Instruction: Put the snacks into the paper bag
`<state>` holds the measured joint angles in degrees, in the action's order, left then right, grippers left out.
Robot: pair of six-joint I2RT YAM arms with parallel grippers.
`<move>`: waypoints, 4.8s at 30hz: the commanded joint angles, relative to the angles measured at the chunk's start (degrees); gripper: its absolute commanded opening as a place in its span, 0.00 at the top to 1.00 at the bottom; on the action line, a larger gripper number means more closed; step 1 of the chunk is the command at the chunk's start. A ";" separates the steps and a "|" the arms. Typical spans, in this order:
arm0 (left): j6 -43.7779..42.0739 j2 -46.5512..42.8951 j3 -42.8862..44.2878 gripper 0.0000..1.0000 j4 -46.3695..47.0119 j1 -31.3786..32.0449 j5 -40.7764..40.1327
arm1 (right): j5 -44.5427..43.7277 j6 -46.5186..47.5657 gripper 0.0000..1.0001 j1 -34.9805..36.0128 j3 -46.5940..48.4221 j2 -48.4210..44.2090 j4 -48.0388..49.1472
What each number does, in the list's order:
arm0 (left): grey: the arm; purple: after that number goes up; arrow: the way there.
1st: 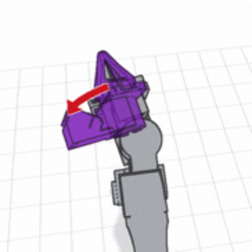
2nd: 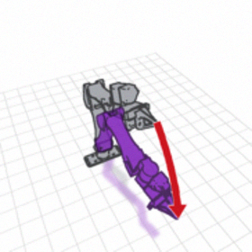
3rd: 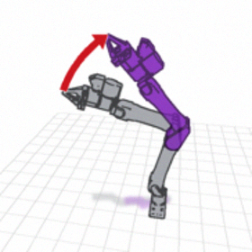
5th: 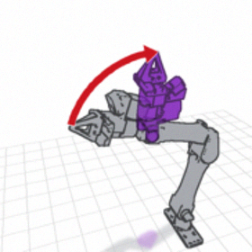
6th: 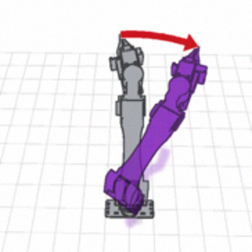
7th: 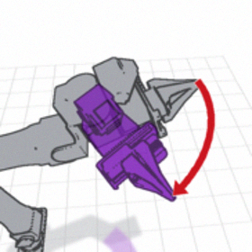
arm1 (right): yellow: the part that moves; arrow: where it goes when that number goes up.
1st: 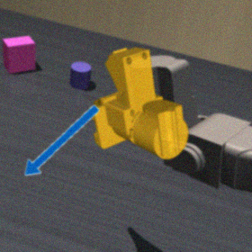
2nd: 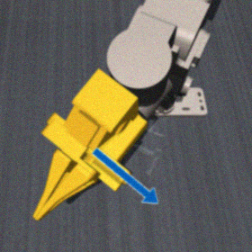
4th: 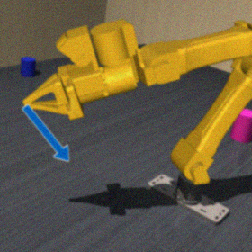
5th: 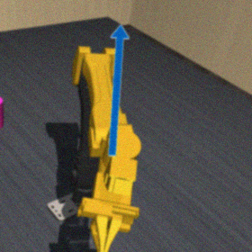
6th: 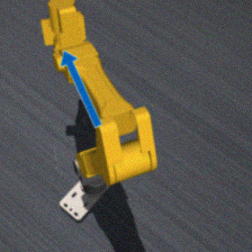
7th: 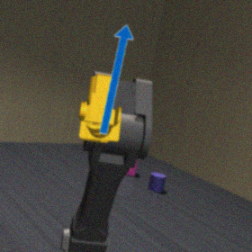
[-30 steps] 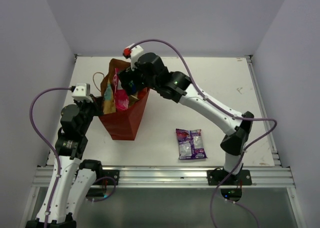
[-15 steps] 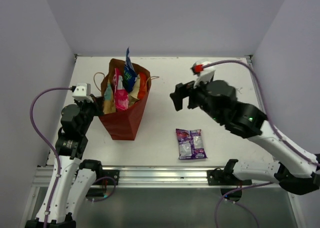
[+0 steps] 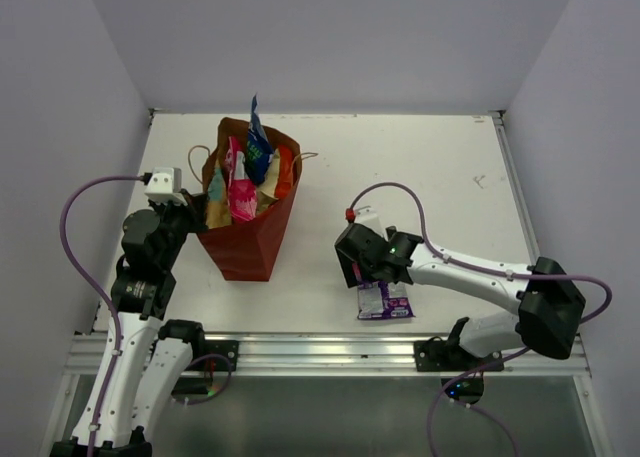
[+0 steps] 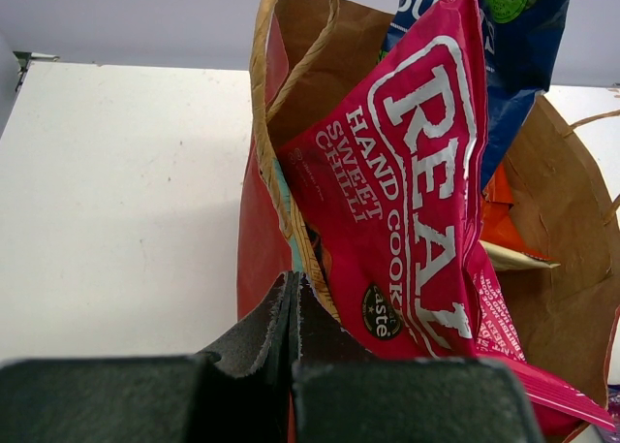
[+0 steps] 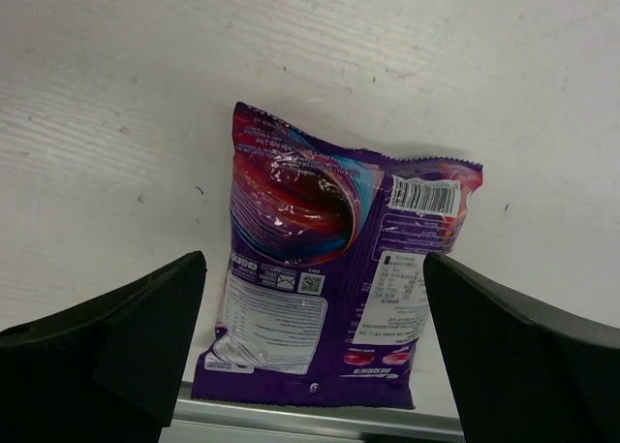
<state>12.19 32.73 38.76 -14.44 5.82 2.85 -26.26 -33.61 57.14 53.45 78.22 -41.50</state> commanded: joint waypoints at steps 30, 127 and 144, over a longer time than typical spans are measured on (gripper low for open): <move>-1.37 -0.12 0.17 1.00 2.22 0.85 1.81 | -14.87 -0.60 1.00 14.57 28.09 -3.24 -11.33; -1.37 -1.27 -0.18 1.00 2.04 2.00 0.58 | -8.90 9.70 0.15 0.78 32.59 12.04 23.66; -0.50 -0.92 0.17 1.00 2.39 2.09 1.45 | -4.59 8.03 1.00 -0.45 36.10 18.38 19.17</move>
<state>11.38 31.86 38.54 -14.44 7.27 2.81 -31.79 -25.12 56.80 86.61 96.51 -21.26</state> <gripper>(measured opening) 0.005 0.033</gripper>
